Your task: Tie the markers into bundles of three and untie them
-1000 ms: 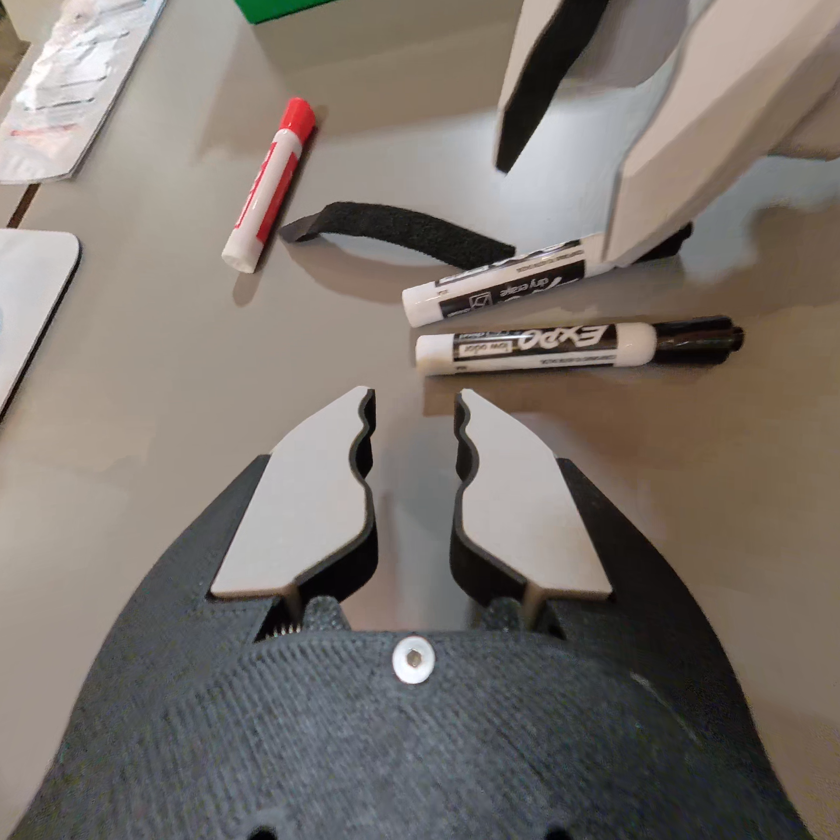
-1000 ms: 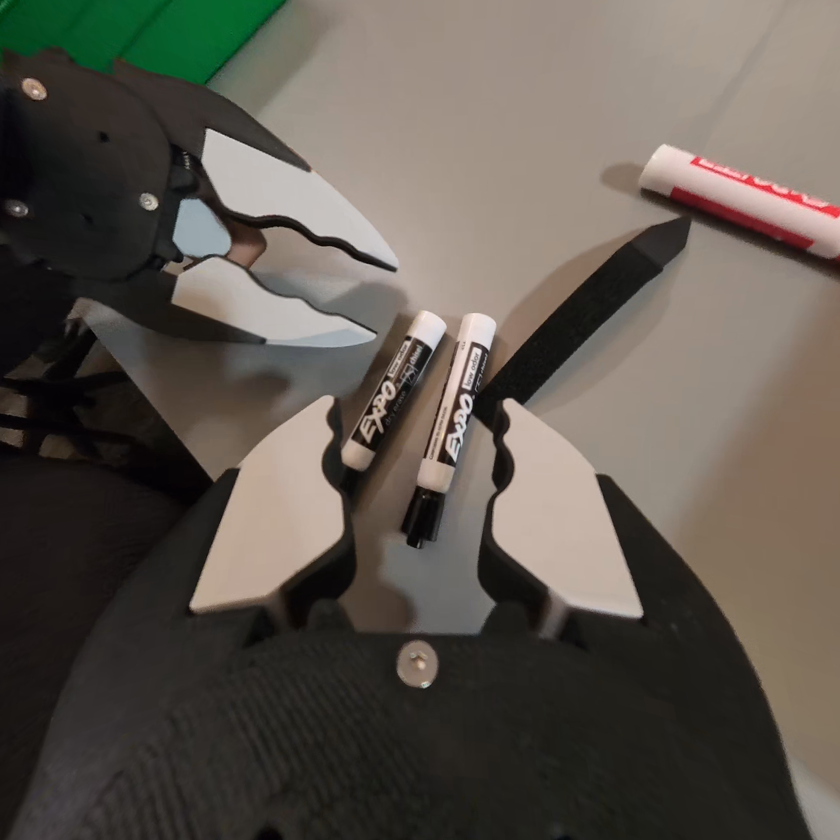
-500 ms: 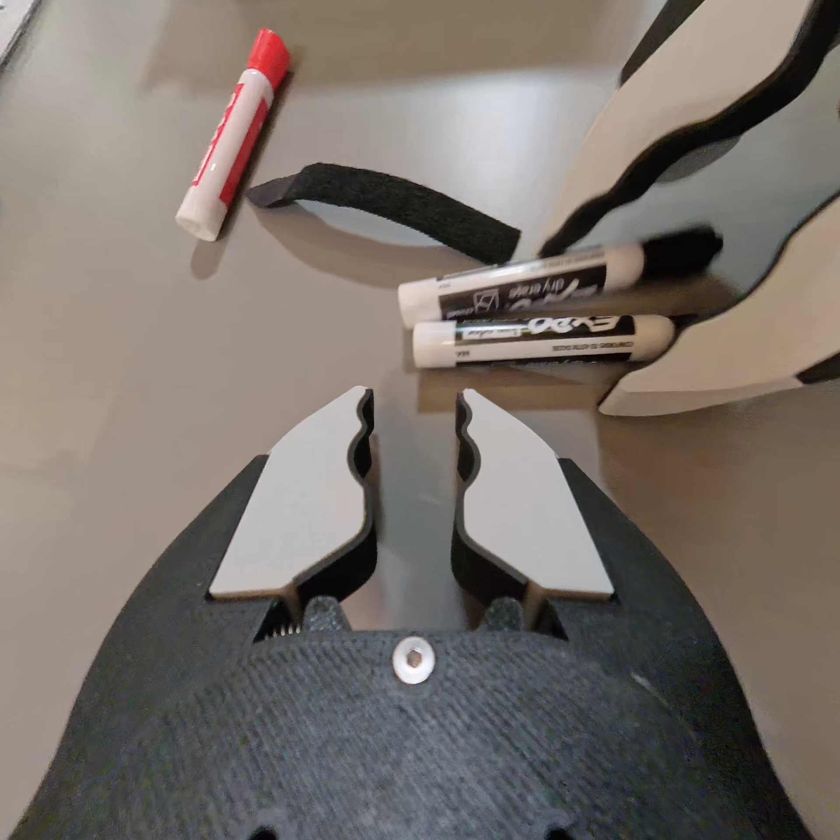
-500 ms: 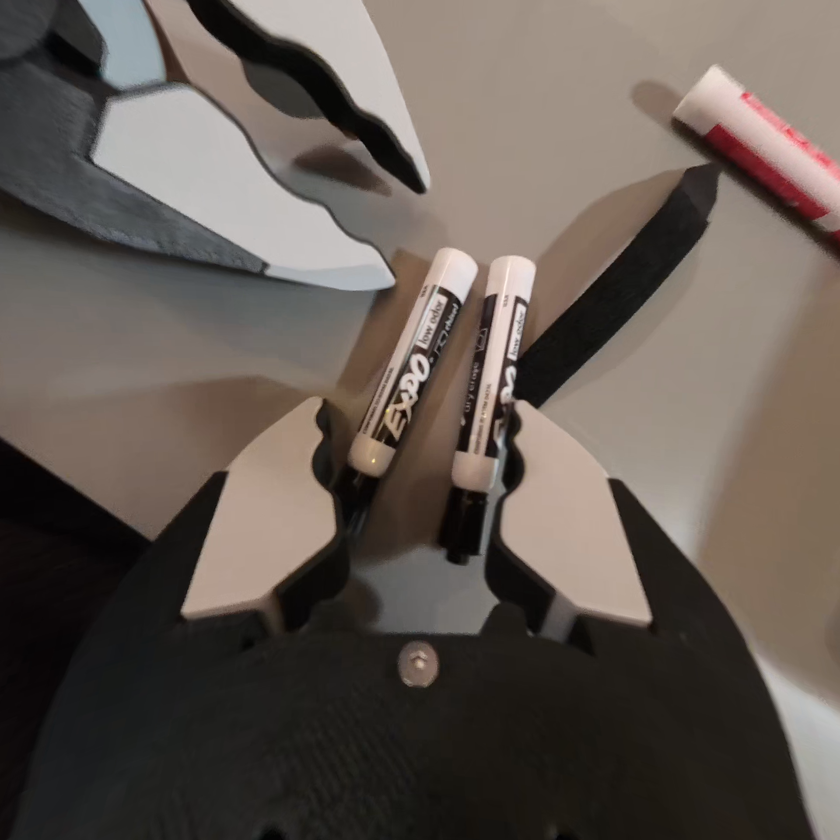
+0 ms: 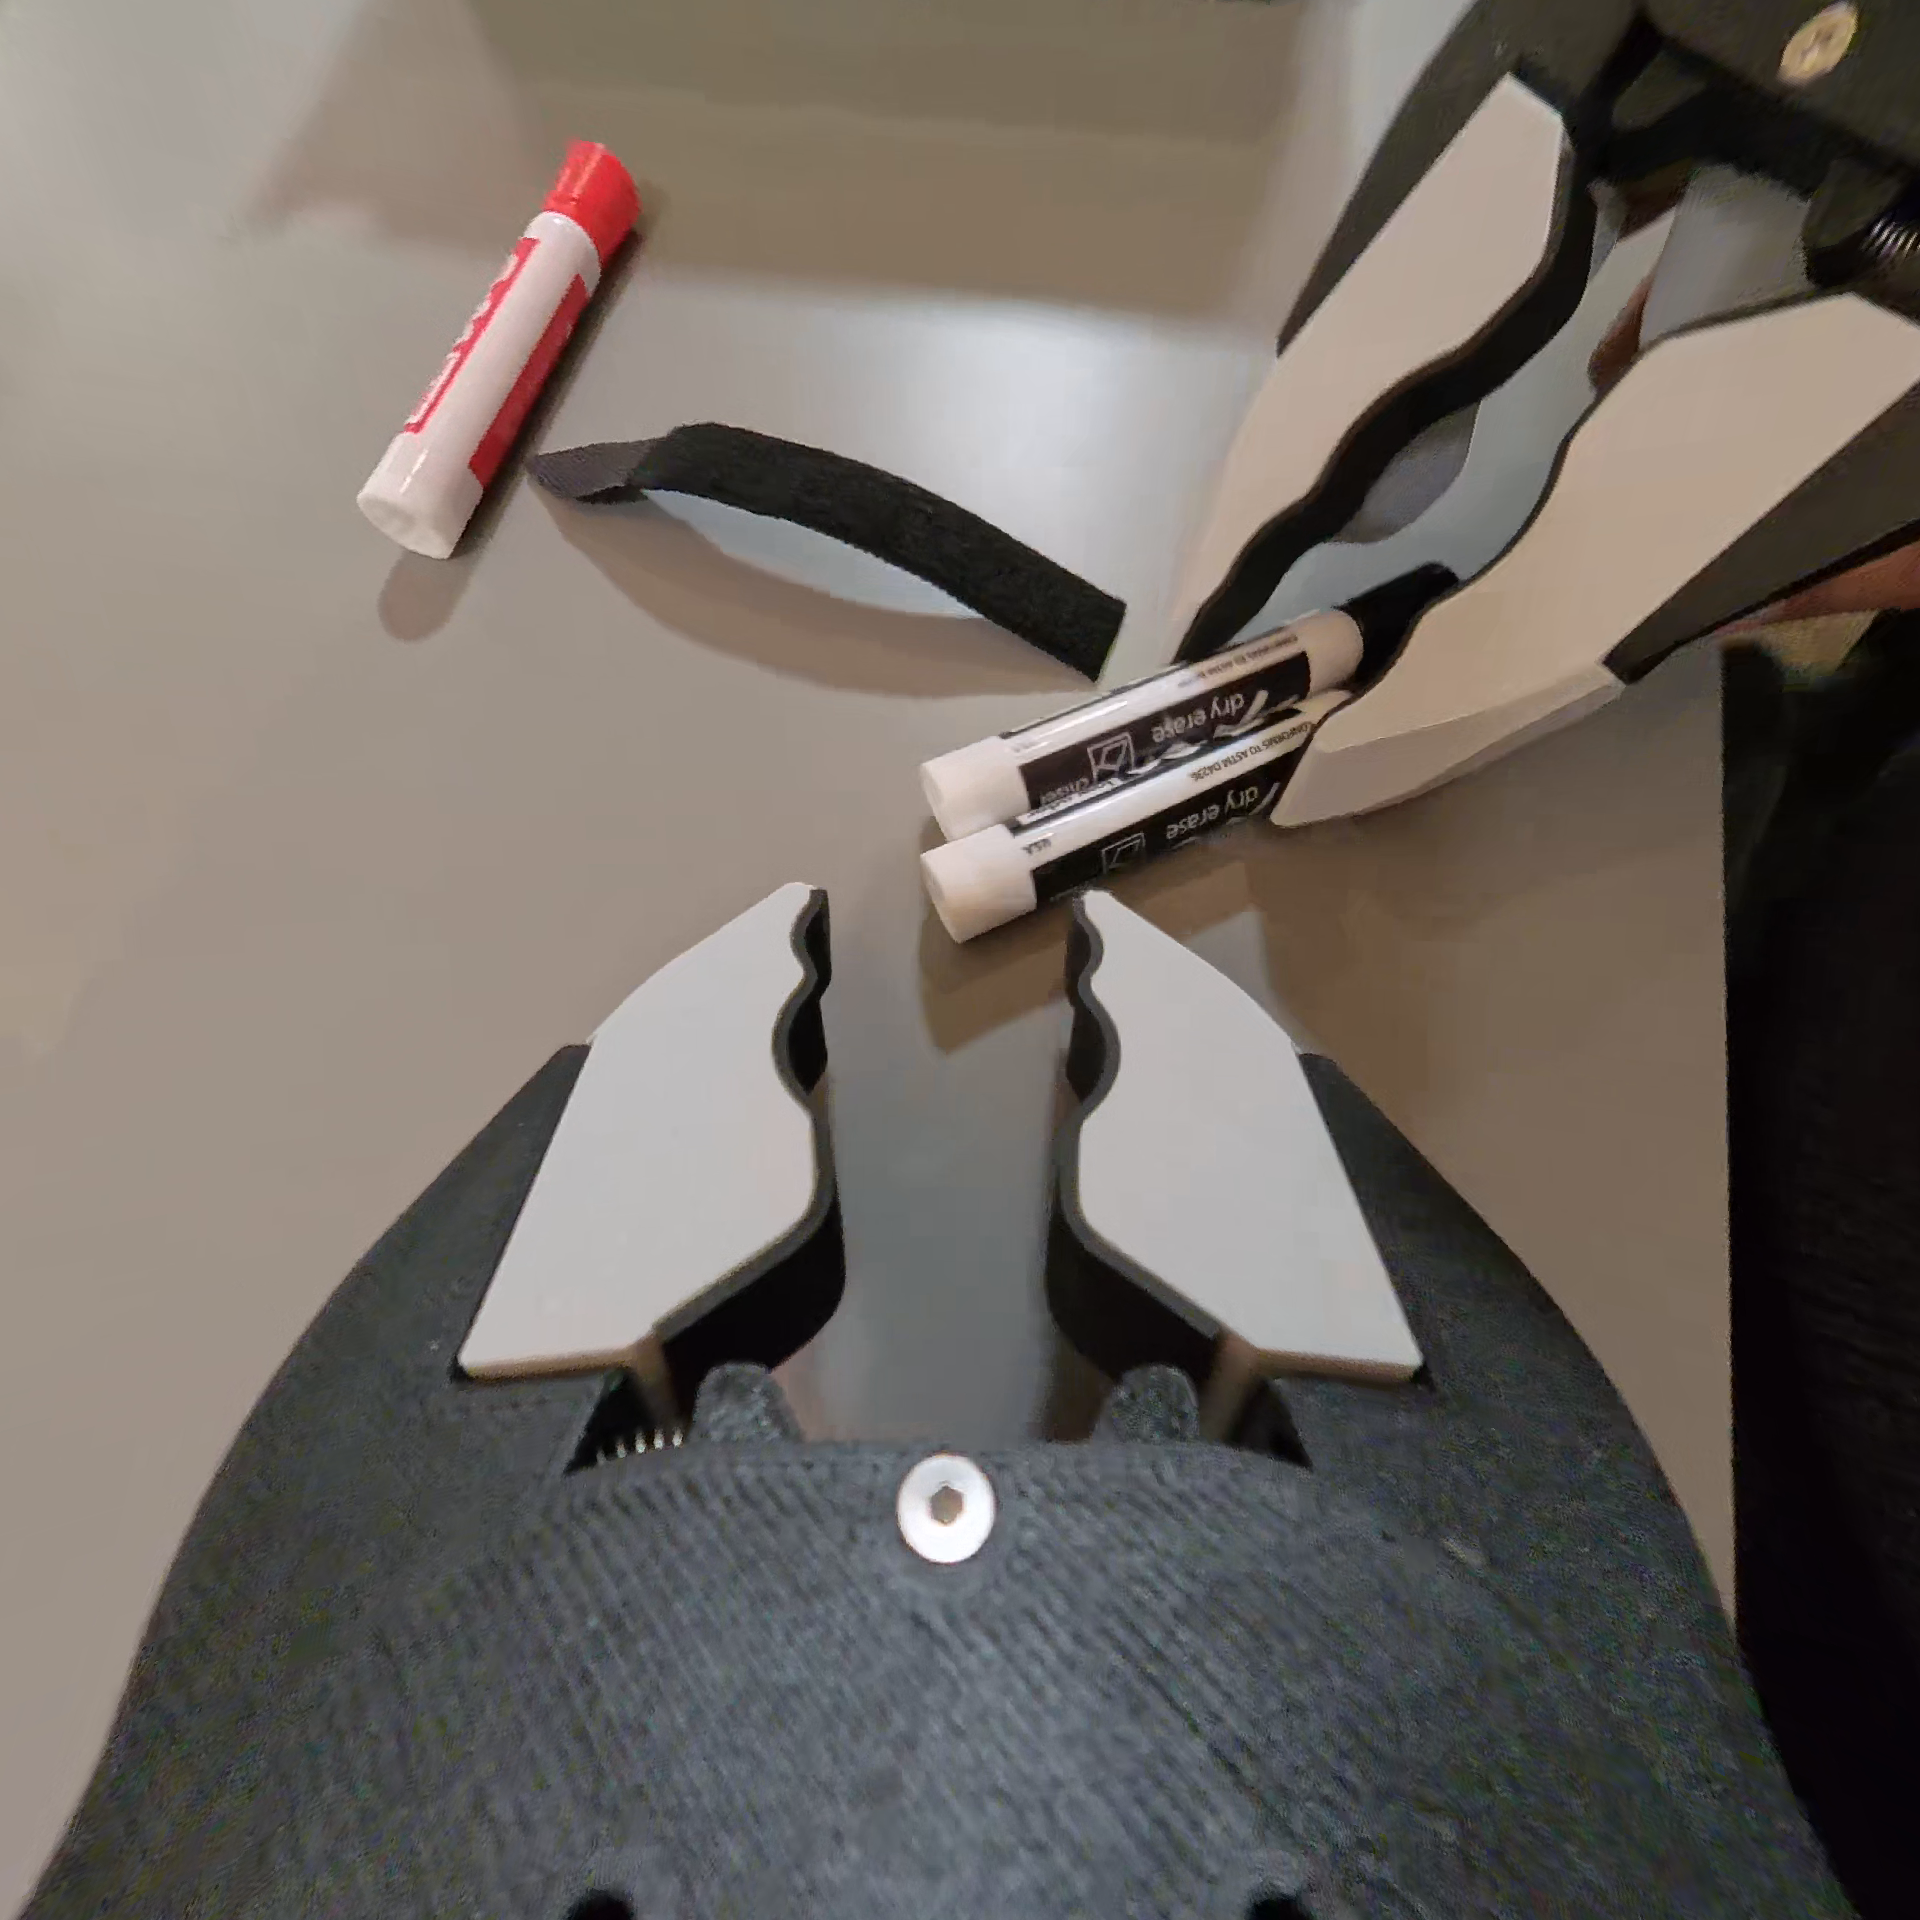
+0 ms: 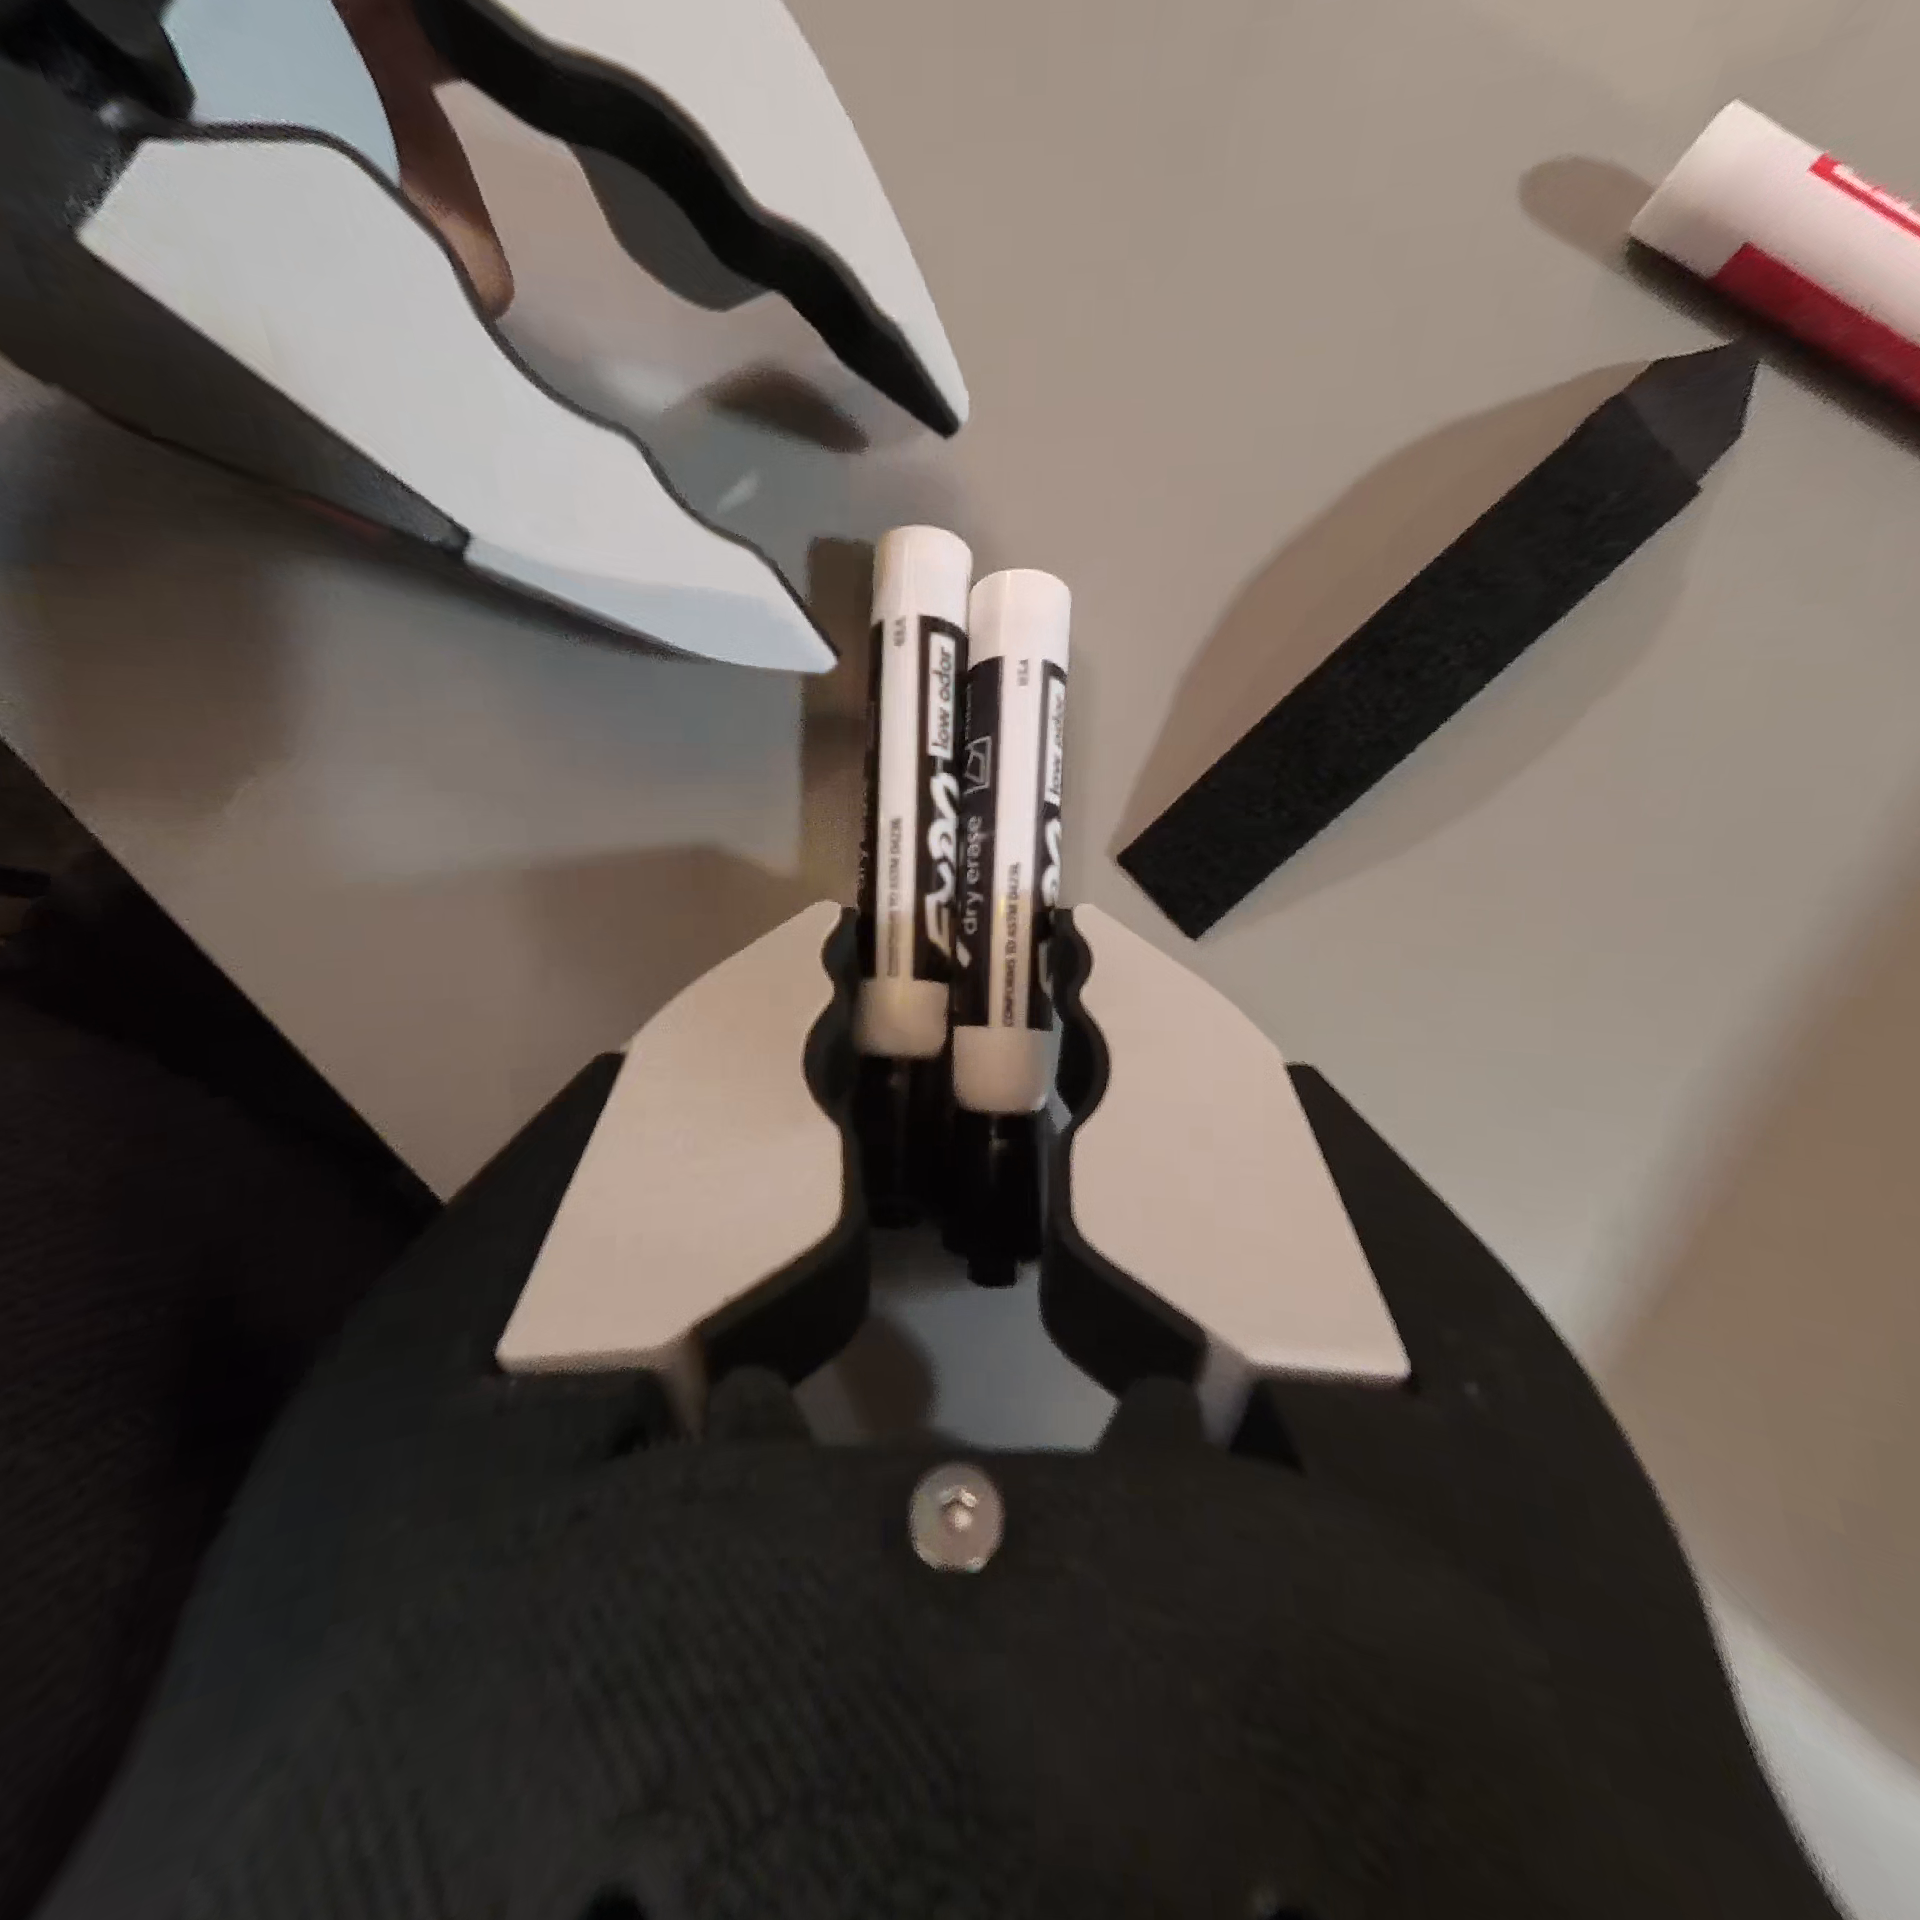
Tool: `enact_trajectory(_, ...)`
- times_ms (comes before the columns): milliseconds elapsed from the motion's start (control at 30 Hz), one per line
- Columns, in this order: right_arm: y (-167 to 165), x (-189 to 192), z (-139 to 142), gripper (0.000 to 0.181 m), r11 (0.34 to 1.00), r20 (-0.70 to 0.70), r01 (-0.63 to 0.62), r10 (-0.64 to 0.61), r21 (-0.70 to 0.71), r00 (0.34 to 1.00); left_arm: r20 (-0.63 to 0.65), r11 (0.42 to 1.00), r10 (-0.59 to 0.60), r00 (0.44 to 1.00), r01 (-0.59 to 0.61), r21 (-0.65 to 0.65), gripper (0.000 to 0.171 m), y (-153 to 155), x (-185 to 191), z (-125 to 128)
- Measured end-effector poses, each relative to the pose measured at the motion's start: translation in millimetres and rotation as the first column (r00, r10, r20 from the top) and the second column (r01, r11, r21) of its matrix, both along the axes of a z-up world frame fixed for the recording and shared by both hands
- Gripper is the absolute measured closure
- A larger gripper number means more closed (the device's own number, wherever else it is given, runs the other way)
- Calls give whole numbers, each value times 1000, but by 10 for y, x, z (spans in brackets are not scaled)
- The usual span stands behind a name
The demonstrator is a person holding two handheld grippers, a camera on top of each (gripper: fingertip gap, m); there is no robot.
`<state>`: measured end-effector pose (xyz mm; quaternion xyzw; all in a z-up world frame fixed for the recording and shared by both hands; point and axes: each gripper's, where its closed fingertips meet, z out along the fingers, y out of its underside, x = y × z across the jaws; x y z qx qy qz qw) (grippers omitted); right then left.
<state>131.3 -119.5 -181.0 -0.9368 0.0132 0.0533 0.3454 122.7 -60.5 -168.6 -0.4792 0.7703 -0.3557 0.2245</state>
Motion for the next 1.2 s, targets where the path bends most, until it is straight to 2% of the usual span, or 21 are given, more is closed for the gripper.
enact_trajectory(167, -17, 13, 17, 145, 1000, -32, -29, 29, 9, 999, -100, 981, 63, 993, -80, -176, 126, 50, -6, -16)
enact_trajectory(267, -28, -28, 9, 144, 996, 1, -88, 88, 5, 996, -116, 976, 20, 993, -45, -212, 125, -4, -44, 9)
enact_trajectory(367, -56, -120, -15, 144, 982, 13, -191, 191, -8, 981, -31, 986, -127, 991, 123, -110, 125, -99, -167, 45)
enact_trajectory(433, -80, -209, -17, 144, 952, 24, -307, 307, -4, 951, 11, 969, -244, 970, 244, -40, 124, -203, -277, 50)
enact_trajectory(567, -115, -368, -8, 144, 875, -12, -484, 484, 11, 875, 9, 939, -344, 939, 344, 6, 126, -365, -389, 22)
enact_trajectory(700, -134, -349, -2, 144, 815, -30, -579, 579, 25, 815, -34, 935, -351, 936, 352, 28, 126, -325, -451, 5)
enact_trajectory(833, -159, -317, 4, 144, 776, -44, -629, 631, 46, 774, -16, 938, -344, 939, 343, -45, 132, -245, -499, 102)
enact_trajectory(967, -154, -343, -7, 144, 745, 7, -665, 666, 49, 746, -17, 913, -401, 916, 398, -90, 133, -434, -530, 83)
enact_trajectory(1200, -143, -398, -10, 143, 725, 26, -686, 686, 57, 727, -74, 904, -383, 921, 390, 173, 119, -573, -404, -162)
